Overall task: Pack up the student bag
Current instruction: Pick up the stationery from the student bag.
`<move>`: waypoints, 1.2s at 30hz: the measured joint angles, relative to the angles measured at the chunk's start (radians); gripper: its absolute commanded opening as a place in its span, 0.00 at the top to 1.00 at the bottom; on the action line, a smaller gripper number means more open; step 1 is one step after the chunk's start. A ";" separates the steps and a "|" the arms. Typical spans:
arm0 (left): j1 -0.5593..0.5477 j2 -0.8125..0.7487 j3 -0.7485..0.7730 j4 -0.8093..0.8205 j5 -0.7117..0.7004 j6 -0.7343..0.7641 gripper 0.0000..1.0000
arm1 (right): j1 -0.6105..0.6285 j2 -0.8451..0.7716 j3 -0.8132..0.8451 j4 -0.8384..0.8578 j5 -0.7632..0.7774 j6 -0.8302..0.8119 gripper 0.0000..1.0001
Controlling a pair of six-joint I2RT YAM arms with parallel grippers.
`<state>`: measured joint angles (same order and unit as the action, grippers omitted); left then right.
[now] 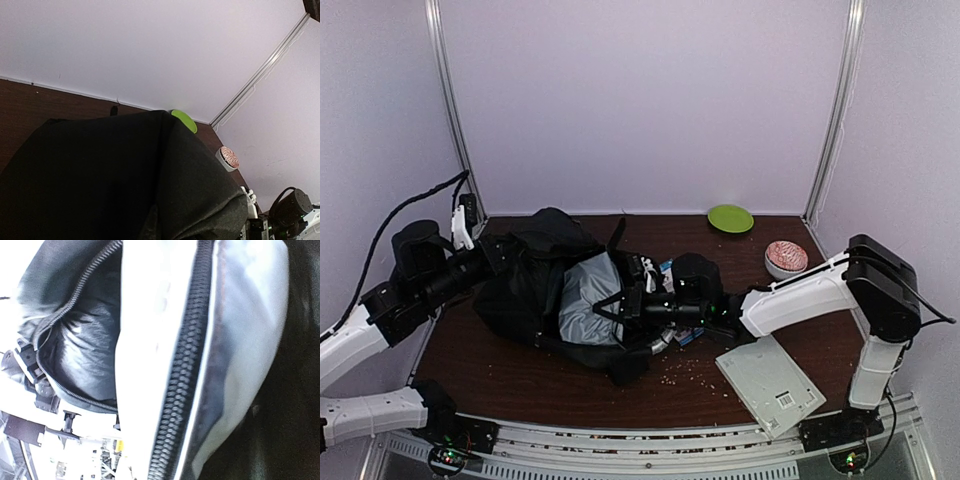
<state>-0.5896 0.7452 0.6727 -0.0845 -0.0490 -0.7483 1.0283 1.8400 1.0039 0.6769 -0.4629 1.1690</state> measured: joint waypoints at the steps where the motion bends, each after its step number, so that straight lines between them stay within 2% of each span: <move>1: 0.000 -0.010 -0.005 -0.003 0.003 0.014 1.00 | 0.000 -0.012 -0.012 0.000 0.000 -0.012 1.00; 8: 0.005 -0.117 -0.036 -0.033 0.039 0.121 1.00 | 0.007 -0.105 -0.061 -0.019 0.006 -0.107 1.00; 13: 0.013 -0.150 -0.045 -0.033 0.058 0.146 1.00 | 0.008 -0.135 -0.050 -0.032 -0.037 -0.142 1.00; 16: 0.019 -0.100 -0.047 0.017 0.078 0.125 1.00 | 0.007 -0.113 -0.019 -0.017 -0.063 -0.112 1.00; 24: 0.022 0.131 -0.061 0.309 0.164 -0.026 1.00 | 0.005 0.101 0.157 0.121 -0.073 0.095 1.00; 28: 0.020 0.158 -0.060 0.318 0.145 -0.051 1.00 | 0.011 0.129 0.190 0.127 -0.069 0.149 1.00; 32: 0.016 0.135 -0.042 0.241 0.073 -0.044 1.00 | 0.019 0.071 0.145 0.113 -0.062 0.143 1.00; 36: 0.024 0.108 -0.037 0.172 0.027 -0.034 1.00 | 0.025 -0.097 0.043 0.035 -0.065 0.091 1.00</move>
<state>-0.5652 0.8532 0.6361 0.0879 -0.0216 -0.7822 1.0531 1.7428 1.0473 0.7124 -0.5278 1.2598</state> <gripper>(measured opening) 0.010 0.024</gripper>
